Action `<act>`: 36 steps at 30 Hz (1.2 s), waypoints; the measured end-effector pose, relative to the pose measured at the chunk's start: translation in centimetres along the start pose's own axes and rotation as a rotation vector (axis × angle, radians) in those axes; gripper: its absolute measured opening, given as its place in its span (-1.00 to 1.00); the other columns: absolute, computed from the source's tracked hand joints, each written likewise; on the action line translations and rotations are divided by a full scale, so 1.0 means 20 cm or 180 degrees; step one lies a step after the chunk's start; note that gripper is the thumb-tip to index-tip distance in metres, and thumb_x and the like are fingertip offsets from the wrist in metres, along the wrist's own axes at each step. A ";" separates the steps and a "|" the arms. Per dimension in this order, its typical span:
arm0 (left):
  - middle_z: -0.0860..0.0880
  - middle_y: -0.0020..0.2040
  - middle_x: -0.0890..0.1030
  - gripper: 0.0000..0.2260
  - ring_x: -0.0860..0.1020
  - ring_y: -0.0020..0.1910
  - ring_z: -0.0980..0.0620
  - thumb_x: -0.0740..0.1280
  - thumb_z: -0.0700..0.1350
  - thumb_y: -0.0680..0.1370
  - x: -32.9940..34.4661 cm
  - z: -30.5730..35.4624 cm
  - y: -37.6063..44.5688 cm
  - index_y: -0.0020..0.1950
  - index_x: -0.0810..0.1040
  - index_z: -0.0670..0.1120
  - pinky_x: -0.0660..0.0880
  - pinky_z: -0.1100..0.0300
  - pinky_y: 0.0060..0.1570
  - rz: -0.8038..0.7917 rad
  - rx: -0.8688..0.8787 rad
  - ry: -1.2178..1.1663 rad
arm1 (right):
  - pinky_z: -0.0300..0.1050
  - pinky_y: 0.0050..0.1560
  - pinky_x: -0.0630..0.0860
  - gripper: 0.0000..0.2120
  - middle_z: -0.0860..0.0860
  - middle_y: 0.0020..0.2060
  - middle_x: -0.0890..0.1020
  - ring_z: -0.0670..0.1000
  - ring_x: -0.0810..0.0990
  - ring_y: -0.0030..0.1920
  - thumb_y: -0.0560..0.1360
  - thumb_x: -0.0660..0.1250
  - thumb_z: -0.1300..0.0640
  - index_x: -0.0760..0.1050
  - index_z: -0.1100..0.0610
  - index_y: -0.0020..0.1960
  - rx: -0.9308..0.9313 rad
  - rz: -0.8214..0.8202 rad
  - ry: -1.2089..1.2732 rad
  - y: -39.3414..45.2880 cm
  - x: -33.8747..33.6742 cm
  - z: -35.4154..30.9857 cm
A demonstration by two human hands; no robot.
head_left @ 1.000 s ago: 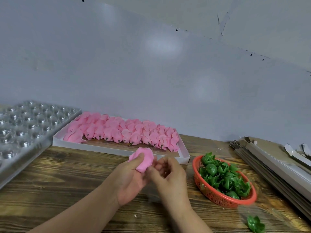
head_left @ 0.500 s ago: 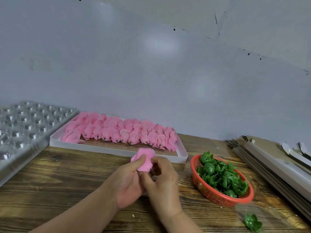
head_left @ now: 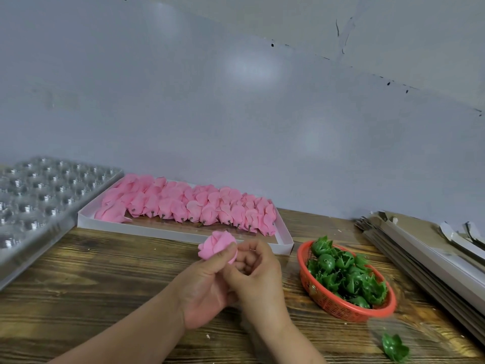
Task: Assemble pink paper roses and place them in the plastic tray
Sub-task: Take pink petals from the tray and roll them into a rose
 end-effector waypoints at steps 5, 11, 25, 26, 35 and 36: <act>-0.25 0.08 0.61 -0.67 0.63 0.04 -0.12 0.35 0.04 0.50 -0.02 0.01 0.00 0.08 0.67 -0.19 0.58 0.02 0.04 0.0030 -0.0071 -0.0124 | 0.09 -0.22 0.41 -0.68 0.25 -0.35 0.53 0.13 0.47 -0.28 0.28 0.50 0.29 0.39 0.20 -0.12 0.0130 -0.0264 0.0442 0.01 -0.01 -0.01; -0.21 -0.03 0.66 -0.74 0.66 -0.04 -0.09 0.38 0.02 0.39 -0.03 0.02 0.01 -0.08 0.73 -0.12 0.55 -0.01 0.08 0.0099 -0.0027 -0.0188 | 0.01 -0.20 0.41 -0.84 0.13 -0.35 0.54 0.06 0.44 -0.29 0.32 0.47 0.34 0.57 0.19 -0.14 0.0032 -0.0316 0.0258 0.00 0.01 -0.01; -0.14 -0.04 0.64 -0.80 0.63 -0.09 -0.04 0.44 -0.05 0.33 -0.01 0.02 -0.01 -0.09 0.67 -0.10 0.55 0.04 -0.03 0.0142 -0.0059 0.0004 | -0.33 -0.30 0.38 -0.83 -0.15 -0.42 0.51 -0.19 0.46 -0.34 0.31 0.24 0.16 0.54 -0.04 -0.36 0.0240 -0.0894 -0.0037 -0.02 0.06 0.00; -0.13 -0.04 0.65 -0.83 0.64 -0.08 -0.03 0.43 -0.04 0.34 0.00 0.02 -0.02 -0.14 0.69 -0.08 0.55 0.05 -0.02 0.0124 -0.0063 0.0076 | -0.32 -0.28 0.38 -0.84 -0.16 -0.41 0.51 -0.19 0.46 -0.32 0.31 0.23 0.15 0.53 -0.05 -0.36 0.0216 -0.0910 -0.0125 -0.02 0.06 0.01; -0.21 -0.07 0.59 -0.65 0.52 -0.04 -0.15 0.38 0.04 0.40 -0.01 0.02 -0.01 0.06 0.54 -0.17 0.45 0.00 0.06 0.0679 -0.0074 -0.0075 | 0.04 0.09 0.54 -0.57 -0.01 -0.01 0.65 -0.04 0.61 0.00 0.40 0.28 0.07 0.40 -0.24 0.23 0.0118 -0.0872 -0.0330 -0.02 0.05 0.04; -0.20 -0.11 0.55 -0.65 0.47 -0.06 -0.15 0.37 0.05 0.39 -0.01 0.02 -0.01 0.05 0.51 -0.15 0.42 0.01 0.01 0.0715 -0.0069 -0.0114 | 0.10 0.00 0.55 -0.60 0.09 -0.10 0.65 0.01 0.61 -0.11 0.39 0.31 0.09 0.42 -0.22 0.17 0.0067 -0.0765 -0.0282 -0.03 0.05 0.03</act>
Point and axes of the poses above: each hand's wrist, its own y-axis towards the middle knuckle, its own x-axis out of the palm, z = x × y, the point moved 4 cm from there along y, towards the middle knuckle
